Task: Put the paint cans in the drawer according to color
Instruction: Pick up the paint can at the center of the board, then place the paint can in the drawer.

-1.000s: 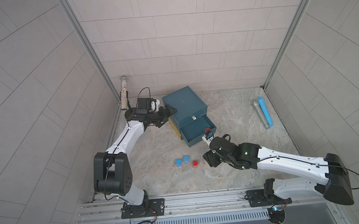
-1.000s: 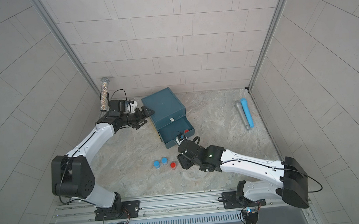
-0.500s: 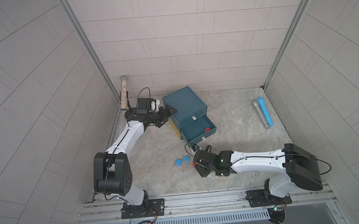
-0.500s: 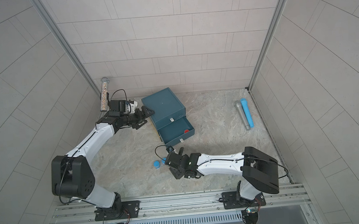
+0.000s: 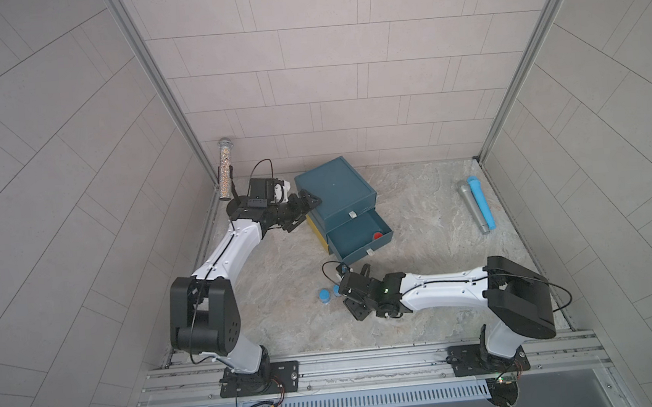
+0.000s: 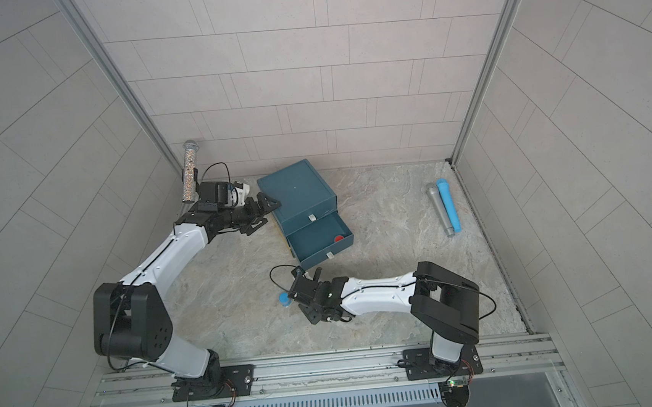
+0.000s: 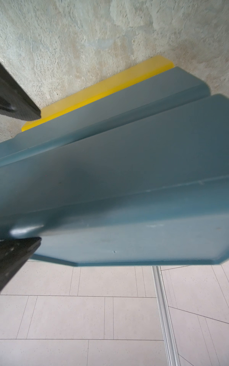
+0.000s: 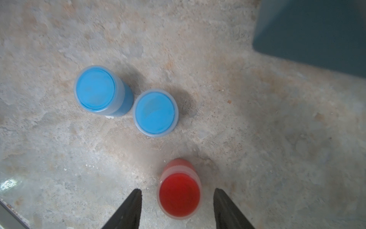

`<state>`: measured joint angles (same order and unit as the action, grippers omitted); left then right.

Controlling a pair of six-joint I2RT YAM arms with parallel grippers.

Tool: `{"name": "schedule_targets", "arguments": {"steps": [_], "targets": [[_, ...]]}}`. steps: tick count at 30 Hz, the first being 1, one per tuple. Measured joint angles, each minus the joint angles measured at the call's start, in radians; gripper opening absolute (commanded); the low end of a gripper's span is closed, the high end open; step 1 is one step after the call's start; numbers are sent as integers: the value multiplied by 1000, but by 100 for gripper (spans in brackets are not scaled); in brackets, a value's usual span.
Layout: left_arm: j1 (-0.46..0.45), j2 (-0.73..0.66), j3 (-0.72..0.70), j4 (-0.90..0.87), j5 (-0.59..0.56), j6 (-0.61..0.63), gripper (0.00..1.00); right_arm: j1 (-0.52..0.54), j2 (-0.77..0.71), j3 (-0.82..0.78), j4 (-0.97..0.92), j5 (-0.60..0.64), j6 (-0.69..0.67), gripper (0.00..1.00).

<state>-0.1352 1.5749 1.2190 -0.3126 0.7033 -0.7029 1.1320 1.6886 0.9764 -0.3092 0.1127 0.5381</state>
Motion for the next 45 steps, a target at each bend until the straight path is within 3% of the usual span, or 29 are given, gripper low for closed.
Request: {"name": "schedule_targets", "arguments": {"steps": [4,18,24,29,38,45], "targets": [[0,0,0,0,0,0,97,0,23,2,0,0,-3,58],[0,0,0,0,0,0,97,0,57,63,-17,5,-15,23],[0,0,0,0,0,0,97,0,52,63,-46,18,-15,16],[0,0,0,0,0,0,97,0,-26,63,-109,42,-15,16],[0,0,0,0,0,0,97,-15,-352,194,-266,144,-58,20],[0,0,0,0,0,0,97,-210,-436,328,-336,132,-119,20]]}}
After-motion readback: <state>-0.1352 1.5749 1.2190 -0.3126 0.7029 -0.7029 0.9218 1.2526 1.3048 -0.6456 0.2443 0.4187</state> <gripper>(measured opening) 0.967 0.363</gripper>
